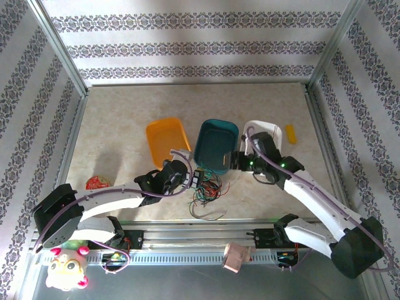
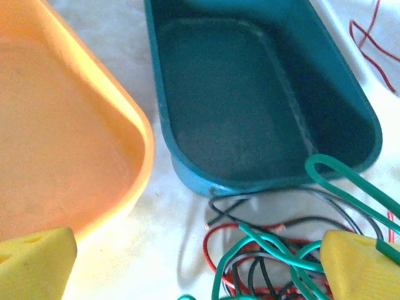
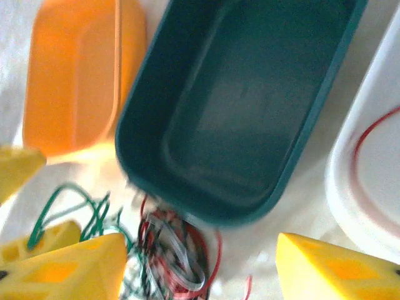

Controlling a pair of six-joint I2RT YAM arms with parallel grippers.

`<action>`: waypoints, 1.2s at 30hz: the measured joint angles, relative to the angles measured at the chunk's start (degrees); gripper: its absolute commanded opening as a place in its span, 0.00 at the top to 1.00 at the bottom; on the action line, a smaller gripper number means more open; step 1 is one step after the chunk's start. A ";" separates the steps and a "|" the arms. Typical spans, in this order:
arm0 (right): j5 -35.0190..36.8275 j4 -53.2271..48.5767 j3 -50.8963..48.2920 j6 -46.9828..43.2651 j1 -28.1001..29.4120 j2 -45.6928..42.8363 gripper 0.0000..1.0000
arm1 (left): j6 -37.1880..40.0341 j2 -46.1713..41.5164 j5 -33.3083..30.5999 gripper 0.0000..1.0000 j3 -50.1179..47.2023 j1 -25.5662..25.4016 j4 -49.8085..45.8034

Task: Untangle the cables

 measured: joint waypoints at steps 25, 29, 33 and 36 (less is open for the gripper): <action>0.35 10.62 -10.34 8.98 7.78 17.42 0.90 | 3.34 8.39 9.01 0.01 1.55 0.00 -7.17; 2.05 10.03 -10.36 9.31 8.17 16.28 0.97 | 3.48 11.08 8.85 0.03 2.27 0.00 -7.15; 5.81 6.58 -10.19 9.51 9.29 9.01 1.00 | 3.63 14.01 8.48 0.23 4.59 -0.02 -6.80; 9.51 3.02 -8.90 9.66 9.66 1.84 1.00 | 3.63 16.55 8.52 0.48 6.16 -0.07 -5.86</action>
